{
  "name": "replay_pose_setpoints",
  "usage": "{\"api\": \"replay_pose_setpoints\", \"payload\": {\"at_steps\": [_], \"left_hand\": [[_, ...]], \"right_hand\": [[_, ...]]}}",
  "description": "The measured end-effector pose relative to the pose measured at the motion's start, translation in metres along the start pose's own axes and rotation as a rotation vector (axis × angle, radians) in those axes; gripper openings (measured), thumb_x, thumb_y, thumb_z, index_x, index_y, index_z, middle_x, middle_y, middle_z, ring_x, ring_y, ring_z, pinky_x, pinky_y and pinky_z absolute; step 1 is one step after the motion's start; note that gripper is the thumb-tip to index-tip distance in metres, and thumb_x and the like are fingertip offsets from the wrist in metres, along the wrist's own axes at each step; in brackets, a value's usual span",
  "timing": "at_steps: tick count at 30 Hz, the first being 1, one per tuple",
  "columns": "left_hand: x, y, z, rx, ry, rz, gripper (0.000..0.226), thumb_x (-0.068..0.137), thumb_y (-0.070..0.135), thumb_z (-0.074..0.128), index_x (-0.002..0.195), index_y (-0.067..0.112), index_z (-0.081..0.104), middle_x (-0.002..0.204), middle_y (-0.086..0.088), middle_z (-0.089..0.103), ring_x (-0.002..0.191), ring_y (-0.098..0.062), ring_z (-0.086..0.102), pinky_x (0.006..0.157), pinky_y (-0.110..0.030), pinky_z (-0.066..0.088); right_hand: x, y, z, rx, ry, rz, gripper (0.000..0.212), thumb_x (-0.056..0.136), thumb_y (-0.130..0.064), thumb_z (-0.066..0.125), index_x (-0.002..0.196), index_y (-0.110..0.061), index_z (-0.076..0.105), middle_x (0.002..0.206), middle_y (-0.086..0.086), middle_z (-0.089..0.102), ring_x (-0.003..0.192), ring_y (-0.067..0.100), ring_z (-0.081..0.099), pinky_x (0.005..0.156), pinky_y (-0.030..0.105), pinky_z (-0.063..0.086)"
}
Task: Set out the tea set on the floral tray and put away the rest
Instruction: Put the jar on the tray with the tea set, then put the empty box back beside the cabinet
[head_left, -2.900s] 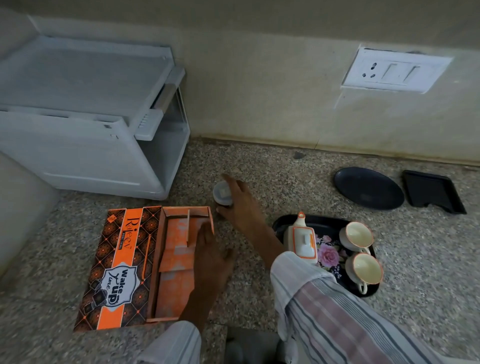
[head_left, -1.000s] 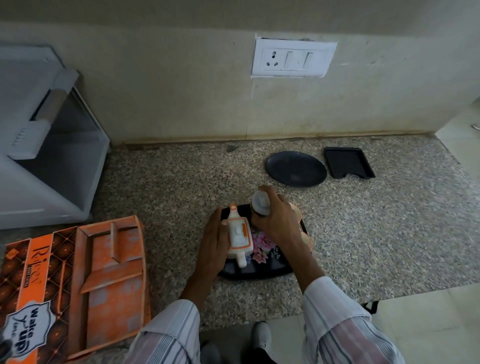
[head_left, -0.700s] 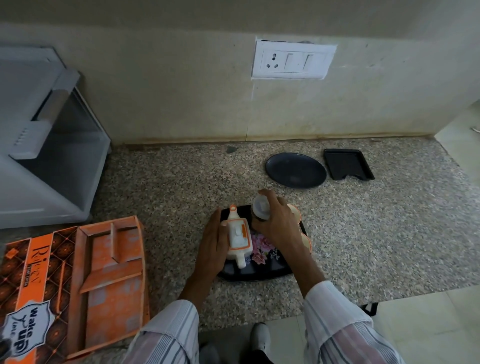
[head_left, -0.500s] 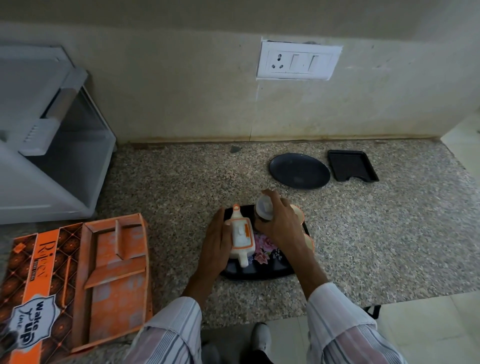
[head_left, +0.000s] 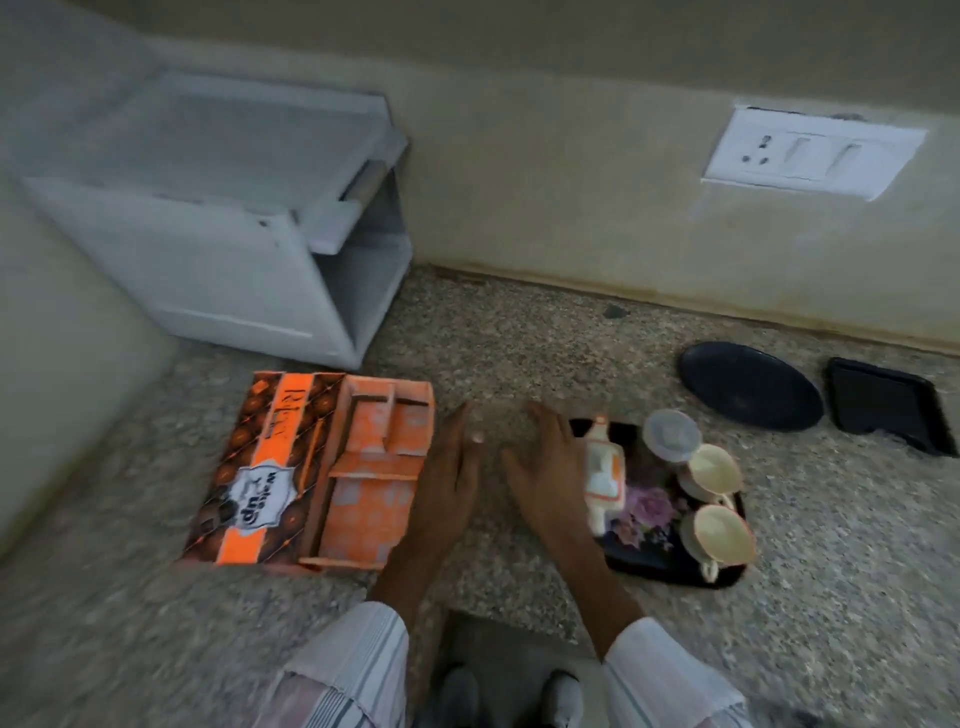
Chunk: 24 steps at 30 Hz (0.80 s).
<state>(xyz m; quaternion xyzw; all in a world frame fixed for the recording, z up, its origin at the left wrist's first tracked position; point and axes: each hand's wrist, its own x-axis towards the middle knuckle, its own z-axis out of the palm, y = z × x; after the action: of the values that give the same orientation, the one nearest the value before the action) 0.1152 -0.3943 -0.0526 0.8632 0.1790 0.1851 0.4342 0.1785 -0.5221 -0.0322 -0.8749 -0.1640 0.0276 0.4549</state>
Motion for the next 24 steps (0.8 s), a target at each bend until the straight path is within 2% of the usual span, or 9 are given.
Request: {"api": "replay_pose_setpoints", "payload": {"at_steps": [3, 5, 6, 10, 13, 14, 18, 22, 24], "left_hand": [[-0.010, -0.019, -0.038, 0.030, 0.155, -0.037, 0.054, 0.102, 0.042, 0.036, 0.147, 0.012, 0.044, 0.155, 0.002, 0.042, 0.144, -0.009, 0.037, 0.121, -0.029, 0.026], [-0.015, -0.041, -0.066, 0.127, 0.235, -0.066, 0.056, 0.103, 0.044, 0.035, 0.148, 0.012, 0.043, 0.156, 0.002, 0.040, 0.145, -0.008, 0.035, 0.122, -0.027, 0.023], [-0.015, -0.049, -0.080, 0.093, 0.250, -0.117, 0.058, 0.101, 0.045, 0.035, 0.149, 0.013, 0.042, 0.156, 0.002, 0.040, 0.146, -0.010, 0.034, 0.122, -0.029, 0.022], [-0.007, -0.102, -0.130, 0.158, 0.306, -0.221, 0.060, 0.101, 0.046, 0.033, 0.149, 0.011, 0.042, 0.156, -0.007, 0.041, 0.145, -0.021, 0.035, 0.121, -0.040, 0.027], [0.001, -0.135, -0.157, 0.348, 0.251, -0.286, 0.069, 0.099, 0.047, 0.023, 0.147, 0.001, 0.042, 0.153, -0.020, 0.042, 0.143, -0.035, 0.038, 0.120, -0.046, 0.029], [0.003, -0.139, -0.160, 0.389, 0.243, -0.289, 0.068, 0.099, 0.044, 0.022, 0.145, -0.002, 0.043, 0.151, -0.023, 0.043, 0.141, -0.038, 0.039, 0.119, -0.047, 0.030], [0.010, -0.141, -0.163, 0.402, 0.250, -0.286, 0.062, 0.099, 0.035, 0.026, 0.140, -0.004, 0.049, 0.147, -0.024, 0.047, 0.139, -0.037, 0.043, 0.117, -0.047, 0.033], [0.008, -0.139, -0.164, 0.372, 0.243, -0.294, 0.063, 0.098, 0.036, 0.025, 0.142, -0.002, 0.048, 0.150, -0.019, 0.045, 0.142, -0.033, 0.040, 0.120, -0.043, 0.029], [0.008, -0.140, -0.165, 0.357, 0.233, -0.300, 0.064, 0.098, 0.038, 0.024, 0.144, 0.000, 0.046, 0.152, -0.017, 0.043, 0.143, -0.031, 0.038, 0.121, -0.042, 0.028]], "right_hand": [[-0.010, -0.003, 0.053, 0.117, -0.294, 0.191, 0.067, 0.098, -0.032, 0.060, 0.154, -0.008, 0.033, 0.157, 0.014, 0.041, 0.143, 0.029, 0.042, 0.117, 0.034, 0.032], [-0.015, -0.009, 0.082, 0.159, -0.412, 0.270, 0.070, 0.101, -0.034, 0.056, 0.159, -0.012, 0.023, 0.163, 0.009, 0.031, 0.149, 0.025, 0.035, 0.119, 0.033, 0.027], [-0.015, -0.010, 0.091, 0.189, -0.420, 0.313, 0.070, 0.103, -0.035, 0.054, 0.160, -0.012, 0.021, 0.163, 0.007, 0.032, 0.148, 0.023, 0.036, 0.117, 0.031, 0.027], [-0.018, -0.022, 0.125, 0.321, -0.307, 0.289, 0.058, 0.101, -0.040, 0.052, 0.153, -0.023, 0.035, 0.145, -0.004, 0.050, 0.132, 0.016, 0.051, 0.105, 0.029, 0.040], [-0.020, -0.029, 0.142, 0.401, -0.275, 0.297, 0.045, 0.106, -0.034, 0.047, 0.150, -0.028, 0.037, 0.140, -0.012, 0.047, 0.130, 0.015, 0.050, 0.100, 0.026, 0.039], [-0.023, -0.032, 0.144, 0.416, -0.253, 0.300, 0.045, 0.106, -0.037, 0.045, 0.150, -0.030, 0.038, 0.143, -0.012, 0.046, 0.133, 0.015, 0.049, 0.102, 0.027, 0.039], [-0.028, -0.028, 0.172, 0.423, -0.153, 0.288, 0.075, 0.091, -0.076, 0.035, 0.153, -0.033, 0.038, 0.154, -0.005, 0.045, 0.140, 0.021, 0.047, 0.113, 0.052, 0.042], [-0.027, -0.034, 0.185, 0.427, -0.129, 0.330, 0.077, 0.089, -0.073, 0.031, 0.155, -0.034, 0.033, 0.158, -0.001, 0.040, 0.143, 0.025, 0.043, 0.113, 0.052, 0.041], [-0.026, -0.042, 0.189, 0.418, -0.115, 0.309, 0.072, 0.095, -0.063, 0.032, 0.157, -0.025, 0.034, 0.159, 0.004, 0.040, 0.144, 0.025, 0.040, 0.117, 0.041, 0.036]]}}
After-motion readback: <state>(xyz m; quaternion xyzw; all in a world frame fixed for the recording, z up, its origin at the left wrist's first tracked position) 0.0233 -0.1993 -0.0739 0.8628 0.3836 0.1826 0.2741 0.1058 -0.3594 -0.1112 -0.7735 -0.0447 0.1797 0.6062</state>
